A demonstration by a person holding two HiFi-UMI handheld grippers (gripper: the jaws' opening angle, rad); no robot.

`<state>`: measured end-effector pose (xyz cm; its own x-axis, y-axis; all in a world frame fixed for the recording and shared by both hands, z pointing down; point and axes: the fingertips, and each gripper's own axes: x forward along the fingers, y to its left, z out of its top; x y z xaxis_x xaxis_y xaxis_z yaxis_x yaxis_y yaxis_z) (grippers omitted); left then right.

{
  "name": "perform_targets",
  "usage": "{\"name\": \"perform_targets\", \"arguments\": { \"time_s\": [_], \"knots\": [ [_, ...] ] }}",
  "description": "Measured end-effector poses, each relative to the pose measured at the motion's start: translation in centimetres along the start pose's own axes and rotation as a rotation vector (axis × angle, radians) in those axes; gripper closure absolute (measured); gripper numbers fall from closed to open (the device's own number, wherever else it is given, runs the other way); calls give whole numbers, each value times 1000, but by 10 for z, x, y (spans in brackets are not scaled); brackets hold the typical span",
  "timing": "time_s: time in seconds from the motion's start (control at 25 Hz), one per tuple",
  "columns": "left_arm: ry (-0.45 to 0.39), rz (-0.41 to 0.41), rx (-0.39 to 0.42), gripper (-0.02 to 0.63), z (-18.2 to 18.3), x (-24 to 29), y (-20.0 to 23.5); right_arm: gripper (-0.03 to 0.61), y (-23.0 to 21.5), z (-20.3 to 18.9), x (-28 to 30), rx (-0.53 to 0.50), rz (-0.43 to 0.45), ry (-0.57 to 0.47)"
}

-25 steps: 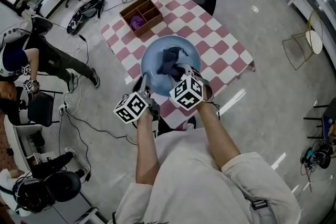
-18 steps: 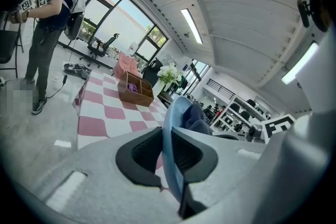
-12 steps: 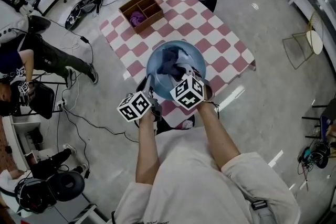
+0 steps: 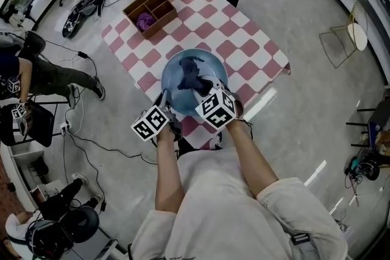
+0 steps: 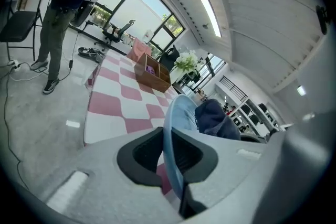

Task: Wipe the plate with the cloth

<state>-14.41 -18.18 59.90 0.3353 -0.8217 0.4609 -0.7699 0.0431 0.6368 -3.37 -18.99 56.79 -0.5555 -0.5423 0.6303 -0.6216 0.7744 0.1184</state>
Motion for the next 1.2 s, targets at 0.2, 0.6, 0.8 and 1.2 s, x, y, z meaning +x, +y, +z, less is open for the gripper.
{"name": "perform_targets", "arguments": {
  "time_s": [0.2, 0.6, 0.8, 1.2],
  "knots": [
    [35, 30, -56, 580, -12, 12, 15, 463, -9, -15, 1, 49, -14, 28],
    [92, 89, -169, 580, -34, 30, 41, 463, -22, -25, 6, 101, -37, 51],
    [110, 119, -206, 580, -43, 30, 49, 463, -20, -21, 11, 117, -21, 41],
    [133, 141, -199, 580, -47, 29, 50, 463, -10, -11, 16, 135, 15, 14]
  ]
}}
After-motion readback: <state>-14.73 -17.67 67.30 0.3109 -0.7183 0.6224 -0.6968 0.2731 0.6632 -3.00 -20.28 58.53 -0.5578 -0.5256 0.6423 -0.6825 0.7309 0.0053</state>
